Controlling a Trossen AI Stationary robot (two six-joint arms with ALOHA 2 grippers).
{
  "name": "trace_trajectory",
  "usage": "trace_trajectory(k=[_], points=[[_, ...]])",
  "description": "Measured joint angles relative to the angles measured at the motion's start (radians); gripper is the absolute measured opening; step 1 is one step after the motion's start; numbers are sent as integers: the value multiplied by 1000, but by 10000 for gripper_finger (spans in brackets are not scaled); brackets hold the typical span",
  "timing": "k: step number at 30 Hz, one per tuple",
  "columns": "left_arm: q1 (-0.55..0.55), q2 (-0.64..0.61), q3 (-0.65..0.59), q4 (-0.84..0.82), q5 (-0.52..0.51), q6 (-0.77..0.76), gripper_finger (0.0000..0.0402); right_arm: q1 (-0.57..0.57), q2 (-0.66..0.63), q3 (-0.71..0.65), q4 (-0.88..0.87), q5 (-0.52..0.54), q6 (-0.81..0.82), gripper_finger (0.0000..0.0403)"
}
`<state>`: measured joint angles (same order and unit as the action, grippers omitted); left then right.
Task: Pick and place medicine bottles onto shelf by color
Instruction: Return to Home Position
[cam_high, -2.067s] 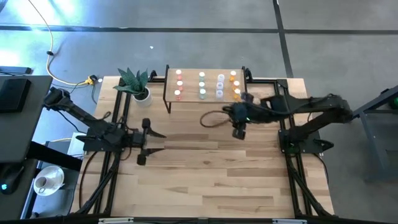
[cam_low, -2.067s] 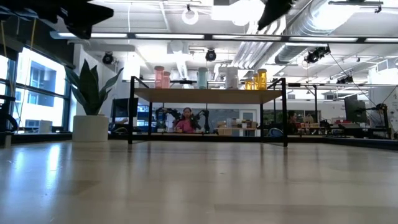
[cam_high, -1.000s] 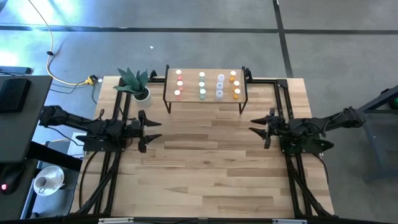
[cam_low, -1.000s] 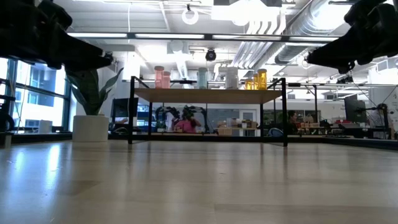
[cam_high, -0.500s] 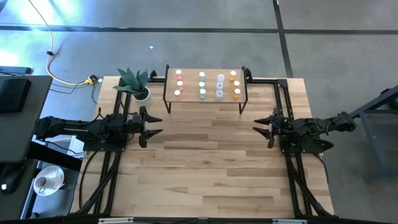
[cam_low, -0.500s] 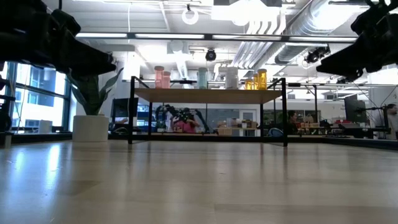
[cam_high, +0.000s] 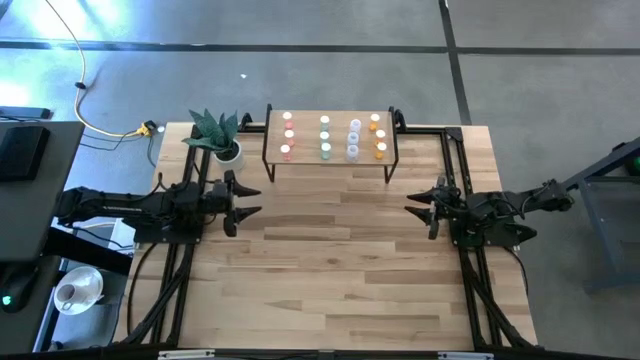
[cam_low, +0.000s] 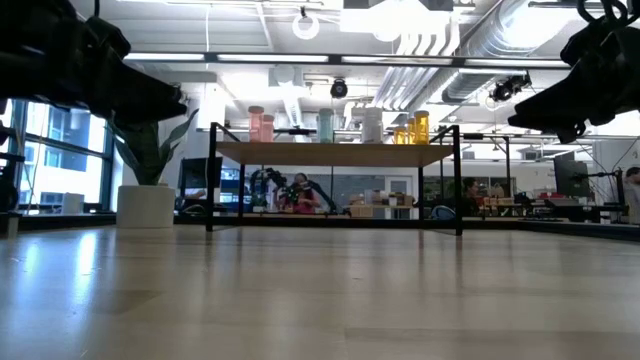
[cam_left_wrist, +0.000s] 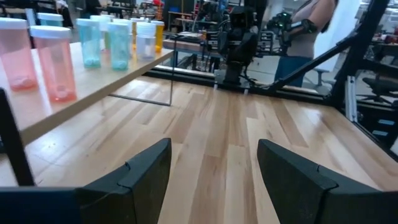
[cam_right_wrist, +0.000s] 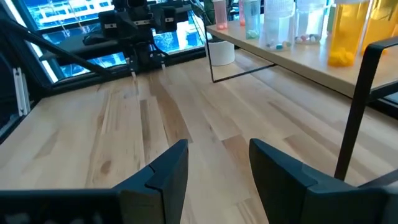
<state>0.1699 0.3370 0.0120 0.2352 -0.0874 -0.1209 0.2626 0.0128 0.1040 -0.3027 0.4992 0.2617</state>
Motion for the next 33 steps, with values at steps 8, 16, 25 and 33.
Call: trace_trajectory(k=[8, 16, 25, 33], points=[[-35, -5, 0, 1, -2, 112, 229, 0, 0, 0, 0, 0, -46, 161], [-35, -29, 0, 38, -29, 136, 229, 0, 0, 0, 0, 0, -59, 161], [-35, -187, 0, -3, 9, 98, 229, 0, 0, 0, 0, -1, -57, 161], [-35, -285, 1, -170, -3, 131, 229, 0, 0, 0, 0, -1, -60, 161]])
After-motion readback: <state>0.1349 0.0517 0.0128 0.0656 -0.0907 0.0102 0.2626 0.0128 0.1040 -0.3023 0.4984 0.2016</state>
